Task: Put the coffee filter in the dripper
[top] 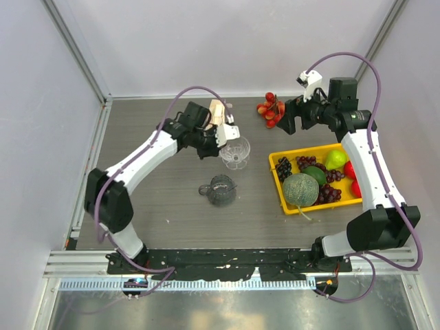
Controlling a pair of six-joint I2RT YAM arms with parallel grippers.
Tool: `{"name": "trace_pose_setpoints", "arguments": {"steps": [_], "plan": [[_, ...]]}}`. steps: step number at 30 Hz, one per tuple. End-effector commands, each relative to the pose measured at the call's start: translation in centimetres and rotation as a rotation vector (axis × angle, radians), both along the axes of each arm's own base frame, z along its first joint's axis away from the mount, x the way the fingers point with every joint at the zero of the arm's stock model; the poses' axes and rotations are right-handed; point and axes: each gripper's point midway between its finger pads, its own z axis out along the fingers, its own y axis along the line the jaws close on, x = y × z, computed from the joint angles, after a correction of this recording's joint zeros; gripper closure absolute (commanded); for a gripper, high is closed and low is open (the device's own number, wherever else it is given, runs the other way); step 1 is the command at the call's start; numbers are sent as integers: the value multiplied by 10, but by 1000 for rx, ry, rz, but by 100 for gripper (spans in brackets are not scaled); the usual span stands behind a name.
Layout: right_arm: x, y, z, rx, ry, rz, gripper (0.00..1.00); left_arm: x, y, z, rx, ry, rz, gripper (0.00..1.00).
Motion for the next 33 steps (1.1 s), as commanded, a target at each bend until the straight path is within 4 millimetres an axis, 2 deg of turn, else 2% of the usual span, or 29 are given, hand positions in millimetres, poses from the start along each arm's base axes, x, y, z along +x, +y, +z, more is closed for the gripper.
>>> {"name": "trace_pose_setpoints", "arguments": {"steps": [1, 3, 8, 12, 23, 28, 33], "plan": [[9, 7, 14, 49, -42, 17, 7, -9, 11, 53, -82, -114, 18, 100], [9, 9, 12, 60, -28, 23, 6, -22, 23, 64, -74, -143, 13, 100], [4, 14, 0, 97, 27, 35, 6, -55, 46, 62, -16, -97, -6, 100], [2, 18, -9, 129, 62, 29, 5, -67, 55, 56, 3, -62, 11, 100], [-5, 23, -21, 156, 99, 32, 5, -96, 47, 31, 8, -33, -35, 100], [-7, 23, -20, 154, 100, 35, 5, -102, 43, 31, 0, -22, -44, 100], [-8, 24, -21, 155, 102, 37, 4, -99, 44, 27, 12, -22, -30, 100]]}}
